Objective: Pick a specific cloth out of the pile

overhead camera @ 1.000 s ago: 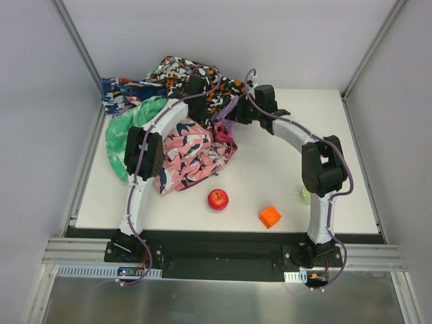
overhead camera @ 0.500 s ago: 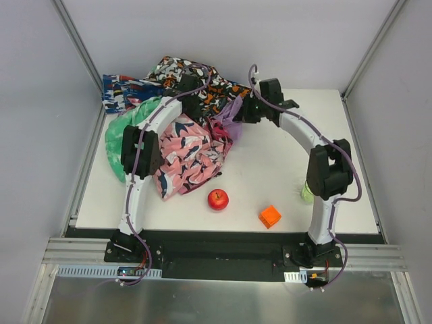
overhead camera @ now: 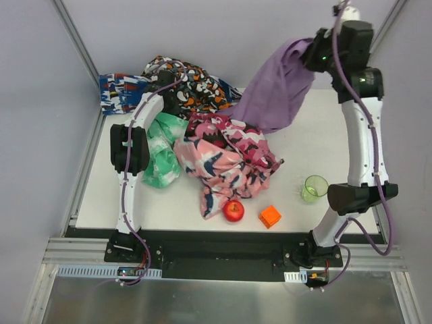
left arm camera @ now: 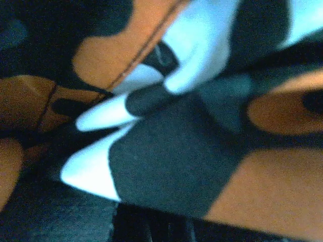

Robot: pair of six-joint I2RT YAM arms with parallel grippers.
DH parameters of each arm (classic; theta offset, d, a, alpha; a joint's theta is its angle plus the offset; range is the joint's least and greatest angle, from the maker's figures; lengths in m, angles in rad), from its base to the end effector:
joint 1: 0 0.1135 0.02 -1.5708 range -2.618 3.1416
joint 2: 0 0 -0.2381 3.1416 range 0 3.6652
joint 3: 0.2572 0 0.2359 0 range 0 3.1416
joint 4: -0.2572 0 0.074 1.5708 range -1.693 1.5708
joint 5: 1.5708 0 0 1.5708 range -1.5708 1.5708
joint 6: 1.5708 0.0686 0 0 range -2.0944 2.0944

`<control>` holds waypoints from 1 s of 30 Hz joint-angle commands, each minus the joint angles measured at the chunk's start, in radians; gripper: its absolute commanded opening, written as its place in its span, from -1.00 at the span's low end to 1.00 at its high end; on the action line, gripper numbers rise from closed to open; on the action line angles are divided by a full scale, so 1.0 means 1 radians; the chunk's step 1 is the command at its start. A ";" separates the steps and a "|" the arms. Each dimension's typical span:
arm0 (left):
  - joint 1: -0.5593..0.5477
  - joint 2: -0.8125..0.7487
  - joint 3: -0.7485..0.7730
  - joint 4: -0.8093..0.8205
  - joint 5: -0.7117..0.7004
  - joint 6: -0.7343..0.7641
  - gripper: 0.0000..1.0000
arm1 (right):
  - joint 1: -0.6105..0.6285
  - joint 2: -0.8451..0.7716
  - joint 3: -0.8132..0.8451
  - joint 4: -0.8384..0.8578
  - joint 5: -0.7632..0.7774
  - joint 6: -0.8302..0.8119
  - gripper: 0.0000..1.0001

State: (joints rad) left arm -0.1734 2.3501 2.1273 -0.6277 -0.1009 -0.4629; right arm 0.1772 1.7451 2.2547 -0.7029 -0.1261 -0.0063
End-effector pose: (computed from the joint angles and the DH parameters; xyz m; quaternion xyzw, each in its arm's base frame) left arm 0.5104 -0.0824 0.1841 -0.1524 0.9223 -0.0653 0.3491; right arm 0.3633 0.0738 0.4844 -0.1105 0.7636 0.1026 0.6278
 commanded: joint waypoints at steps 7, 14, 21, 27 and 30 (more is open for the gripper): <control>0.107 0.011 -0.021 -0.084 -0.181 0.053 -1.00 | -0.122 -0.082 0.152 0.486 0.592 -0.239 -0.99; 0.107 -0.038 -0.033 -0.087 -0.152 0.082 -1.00 | -0.151 0.034 0.301 0.574 0.646 -0.389 -0.99; 0.086 -0.149 -0.058 -0.086 0.006 0.101 -0.27 | -0.174 -0.005 0.142 0.619 0.663 -0.417 -0.99; -0.033 -0.328 -0.095 -0.086 0.032 0.161 0.79 | -0.174 -0.119 -0.274 0.539 0.452 -0.210 -0.99; -0.128 -0.444 -0.144 -0.083 0.052 0.197 0.98 | -0.173 -0.150 -0.482 0.499 0.395 -0.062 -0.99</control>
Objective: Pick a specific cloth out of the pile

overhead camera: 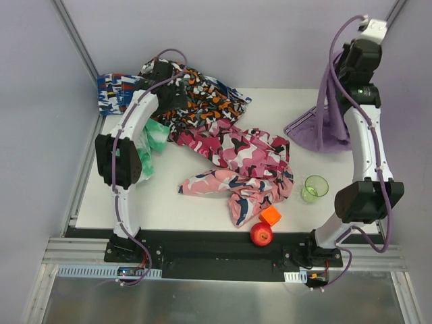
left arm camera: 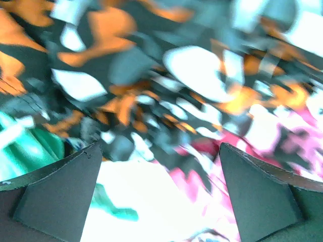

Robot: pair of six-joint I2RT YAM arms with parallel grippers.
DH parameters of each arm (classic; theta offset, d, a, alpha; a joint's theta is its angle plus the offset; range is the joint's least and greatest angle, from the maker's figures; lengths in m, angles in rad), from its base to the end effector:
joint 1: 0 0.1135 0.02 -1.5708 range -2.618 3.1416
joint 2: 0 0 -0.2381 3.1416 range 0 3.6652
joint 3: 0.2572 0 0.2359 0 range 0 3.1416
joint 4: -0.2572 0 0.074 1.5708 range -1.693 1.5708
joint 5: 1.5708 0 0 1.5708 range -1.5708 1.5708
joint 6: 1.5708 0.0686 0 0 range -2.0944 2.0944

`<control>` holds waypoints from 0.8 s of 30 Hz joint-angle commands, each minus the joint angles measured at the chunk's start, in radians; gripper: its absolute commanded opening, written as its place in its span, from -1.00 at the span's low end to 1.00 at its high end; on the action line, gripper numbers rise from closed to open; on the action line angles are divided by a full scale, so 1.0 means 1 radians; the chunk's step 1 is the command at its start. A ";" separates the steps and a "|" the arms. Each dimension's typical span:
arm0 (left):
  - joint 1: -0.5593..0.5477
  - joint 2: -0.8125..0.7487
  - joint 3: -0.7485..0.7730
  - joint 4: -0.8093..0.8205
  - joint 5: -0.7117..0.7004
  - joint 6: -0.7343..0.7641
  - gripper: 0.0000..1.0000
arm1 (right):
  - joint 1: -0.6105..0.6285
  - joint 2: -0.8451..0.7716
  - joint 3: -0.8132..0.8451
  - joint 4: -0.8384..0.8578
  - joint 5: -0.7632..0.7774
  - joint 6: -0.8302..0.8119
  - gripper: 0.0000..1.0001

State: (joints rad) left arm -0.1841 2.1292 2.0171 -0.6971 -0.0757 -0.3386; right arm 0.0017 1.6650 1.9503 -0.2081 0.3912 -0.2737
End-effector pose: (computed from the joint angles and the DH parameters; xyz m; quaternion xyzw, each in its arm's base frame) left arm 0.4707 -0.0824 0.2465 -0.0856 0.9239 -0.0620 0.3679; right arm 0.3815 -0.0255 0.4829 0.0498 0.6796 -0.2284 0.6953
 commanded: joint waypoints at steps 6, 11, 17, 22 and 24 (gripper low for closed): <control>-0.320 -0.334 -0.125 -0.010 0.305 0.303 0.98 | -0.020 0.024 -0.344 -0.147 -0.210 0.373 0.08; -0.491 -0.308 -0.230 0.005 0.407 0.443 0.98 | -0.022 0.021 -0.315 -0.336 -0.183 0.413 0.92; -0.597 -0.177 -0.238 0.031 0.545 0.437 0.98 | -0.022 -0.245 -0.571 -0.309 -0.094 0.418 0.92; -0.644 -0.092 -0.267 0.093 0.626 0.388 0.98 | -0.022 -0.502 -0.858 -0.229 -0.095 0.422 0.92; -0.664 -0.062 -0.282 0.100 0.607 0.365 0.98 | -0.022 -0.589 -0.948 -0.212 -0.092 0.433 0.92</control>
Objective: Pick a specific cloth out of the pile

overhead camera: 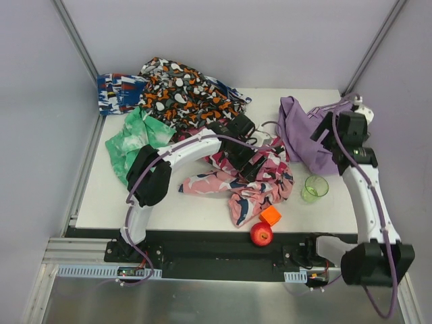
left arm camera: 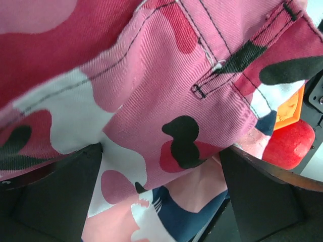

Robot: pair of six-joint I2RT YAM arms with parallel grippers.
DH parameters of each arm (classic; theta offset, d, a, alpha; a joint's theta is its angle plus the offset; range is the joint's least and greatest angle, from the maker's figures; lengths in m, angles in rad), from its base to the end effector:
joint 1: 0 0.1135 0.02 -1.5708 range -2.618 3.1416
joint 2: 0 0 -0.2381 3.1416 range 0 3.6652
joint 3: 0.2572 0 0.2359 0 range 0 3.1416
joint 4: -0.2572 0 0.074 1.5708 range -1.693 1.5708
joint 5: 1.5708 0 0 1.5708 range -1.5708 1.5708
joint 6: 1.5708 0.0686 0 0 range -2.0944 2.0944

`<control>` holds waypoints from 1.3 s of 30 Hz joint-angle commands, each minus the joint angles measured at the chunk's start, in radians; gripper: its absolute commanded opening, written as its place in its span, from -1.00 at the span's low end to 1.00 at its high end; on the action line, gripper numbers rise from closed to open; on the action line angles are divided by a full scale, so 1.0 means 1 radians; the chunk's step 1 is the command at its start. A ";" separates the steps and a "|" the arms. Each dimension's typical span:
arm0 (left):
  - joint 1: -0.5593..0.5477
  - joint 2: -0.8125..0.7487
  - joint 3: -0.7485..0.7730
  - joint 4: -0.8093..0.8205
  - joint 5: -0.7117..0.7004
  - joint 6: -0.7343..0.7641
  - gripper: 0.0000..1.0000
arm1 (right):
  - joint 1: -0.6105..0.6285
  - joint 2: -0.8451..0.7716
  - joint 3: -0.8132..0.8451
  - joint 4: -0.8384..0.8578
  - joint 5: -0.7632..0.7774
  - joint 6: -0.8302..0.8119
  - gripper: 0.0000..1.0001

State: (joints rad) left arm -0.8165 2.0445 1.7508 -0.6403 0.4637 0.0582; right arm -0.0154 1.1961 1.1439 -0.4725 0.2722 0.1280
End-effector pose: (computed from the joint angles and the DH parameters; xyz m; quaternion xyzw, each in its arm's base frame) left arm 0.2823 -0.3452 0.2079 0.4567 0.8069 -0.3155 0.2023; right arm 0.2847 -0.0228 0.3129 0.1291 0.8512 -0.0895 0.5007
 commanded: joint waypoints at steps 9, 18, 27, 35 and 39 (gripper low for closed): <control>-0.069 0.192 -0.016 0.057 -0.264 -0.236 0.49 | -0.004 -0.391 -0.332 0.072 0.027 0.058 0.92; 0.166 0.164 -0.030 -0.018 -0.675 -0.426 0.22 | -0.004 -0.481 -0.349 0.031 0.028 0.053 0.92; 0.415 0.031 -0.070 -0.065 -0.727 -0.454 0.48 | -0.004 -0.573 -0.418 0.055 0.030 0.045 0.92; 0.413 -0.144 -0.077 -0.067 -0.637 -0.463 0.83 | -0.004 -0.624 -0.435 0.083 0.032 0.012 0.92; 0.396 -0.240 -0.126 -0.062 -0.606 -0.482 0.93 | -0.004 -0.641 -0.444 0.095 0.033 -0.002 0.92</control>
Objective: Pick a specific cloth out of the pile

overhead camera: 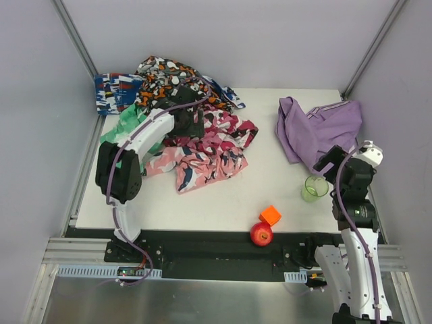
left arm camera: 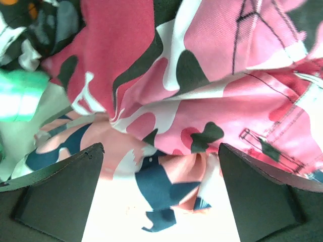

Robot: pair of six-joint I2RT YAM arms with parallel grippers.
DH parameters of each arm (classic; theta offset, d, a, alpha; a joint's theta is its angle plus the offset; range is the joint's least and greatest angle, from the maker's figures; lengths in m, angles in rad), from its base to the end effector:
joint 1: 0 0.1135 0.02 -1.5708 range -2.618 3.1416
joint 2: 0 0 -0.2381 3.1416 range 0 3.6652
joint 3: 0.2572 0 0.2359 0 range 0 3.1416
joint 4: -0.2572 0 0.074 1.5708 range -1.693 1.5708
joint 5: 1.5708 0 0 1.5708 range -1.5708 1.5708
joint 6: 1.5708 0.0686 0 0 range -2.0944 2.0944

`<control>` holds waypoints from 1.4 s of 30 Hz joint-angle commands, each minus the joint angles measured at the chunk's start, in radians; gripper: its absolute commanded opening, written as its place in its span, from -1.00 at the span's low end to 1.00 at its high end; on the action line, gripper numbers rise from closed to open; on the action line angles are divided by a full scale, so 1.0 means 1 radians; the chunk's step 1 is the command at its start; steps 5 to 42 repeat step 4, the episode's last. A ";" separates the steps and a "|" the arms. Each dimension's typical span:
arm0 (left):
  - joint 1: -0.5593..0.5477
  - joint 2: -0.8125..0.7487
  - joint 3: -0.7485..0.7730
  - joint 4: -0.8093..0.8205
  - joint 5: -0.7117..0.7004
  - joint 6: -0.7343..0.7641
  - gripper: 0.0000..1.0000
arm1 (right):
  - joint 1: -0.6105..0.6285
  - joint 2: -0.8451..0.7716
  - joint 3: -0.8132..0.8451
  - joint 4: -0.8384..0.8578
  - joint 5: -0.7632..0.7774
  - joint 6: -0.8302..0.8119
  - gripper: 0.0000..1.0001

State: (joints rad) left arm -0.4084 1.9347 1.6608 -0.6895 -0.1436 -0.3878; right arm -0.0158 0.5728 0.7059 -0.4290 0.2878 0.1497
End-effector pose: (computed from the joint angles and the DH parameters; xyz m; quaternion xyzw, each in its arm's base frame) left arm 0.3908 -0.1584 0.2156 -0.0116 0.9519 -0.0525 0.3015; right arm 0.1714 -0.0222 0.2915 0.1508 0.7855 -0.0756 0.5954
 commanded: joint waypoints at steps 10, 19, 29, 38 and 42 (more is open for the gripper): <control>-0.044 -0.230 -0.091 -0.007 -0.031 -0.046 0.98 | -0.004 -0.008 0.003 0.055 -0.009 -0.030 0.92; -0.044 -0.230 -0.091 -0.007 -0.031 -0.046 0.98 | -0.004 -0.008 0.003 0.055 -0.009 -0.030 0.92; -0.044 -0.230 -0.091 -0.007 -0.031 -0.046 0.98 | -0.004 -0.008 0.003 0.055 -0.009 -0.030 0.92; -0.044 -0.230 -0.091 -0.007 -0.031 -0.046 0.98 | -0.004 -0.008 0.003 0.055 -0.009 -0.030 0.92; -0.044 -0.230 -0.091 -0.007 -0.031 -0.046 0.98 | -0.004 -0.008 0.003 0.055 -0.009 -0.030 0.92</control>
